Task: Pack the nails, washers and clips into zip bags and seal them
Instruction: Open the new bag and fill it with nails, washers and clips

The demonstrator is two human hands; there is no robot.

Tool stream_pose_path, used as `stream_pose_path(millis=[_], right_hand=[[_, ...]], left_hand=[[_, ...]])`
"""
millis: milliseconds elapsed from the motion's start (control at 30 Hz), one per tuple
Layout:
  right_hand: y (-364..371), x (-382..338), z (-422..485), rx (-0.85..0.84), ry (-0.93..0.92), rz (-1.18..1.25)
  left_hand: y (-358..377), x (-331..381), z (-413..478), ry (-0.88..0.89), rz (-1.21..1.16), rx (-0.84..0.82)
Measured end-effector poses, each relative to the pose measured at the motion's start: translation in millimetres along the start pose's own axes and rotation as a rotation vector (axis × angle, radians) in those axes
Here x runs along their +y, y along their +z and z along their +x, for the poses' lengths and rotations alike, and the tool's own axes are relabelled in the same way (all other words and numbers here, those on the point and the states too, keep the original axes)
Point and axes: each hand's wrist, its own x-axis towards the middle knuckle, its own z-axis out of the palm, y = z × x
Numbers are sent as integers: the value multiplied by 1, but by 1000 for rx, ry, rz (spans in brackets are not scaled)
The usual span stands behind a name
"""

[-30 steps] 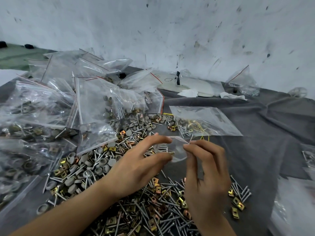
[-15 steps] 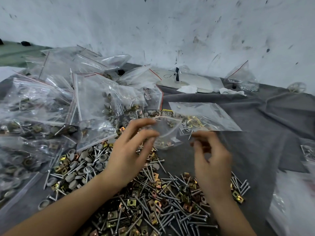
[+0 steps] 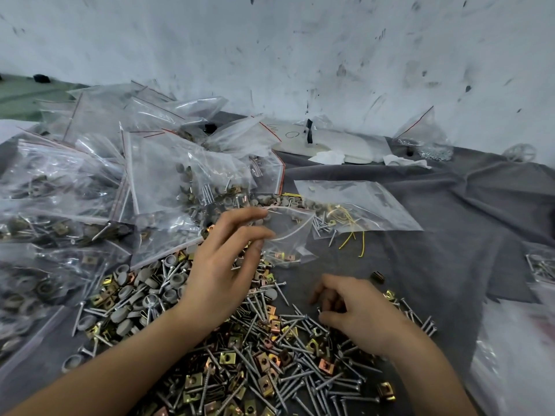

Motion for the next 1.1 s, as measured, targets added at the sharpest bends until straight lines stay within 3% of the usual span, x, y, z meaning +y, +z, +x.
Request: stream_pose_path(millis=[100, 300, 433, 633, 733, 800, 1000, 1100], right_hand=[[-1, -2, 0, 48, -38, 34], [-1, -5, 2, 380, -68, 145], [-3, -1, 2, 488, -35, 120], [-3, 3, 3, 365, 37, -139], [-9, 3, -4, 119, 68, -311], [-15, 3, -9, 20, 120, -254], [-14, 0, -8, -2, 42, -239], [-11, -4, -5, 110, -44, -69]], left_hand=[[1, 1, 0, 10, 0, -10], [1, 1, 0, 21, -5, -22], [1, 1, 1, 24, -2, -18], [1, 1, 1, 24, -8, -19], [1, 1, 0, 18, -9, -17], [1, 1, 0, 16, -13, -17], [1, 2, 0, 18, -21, -26], [1, 2, 0, 22, -13, -30]])
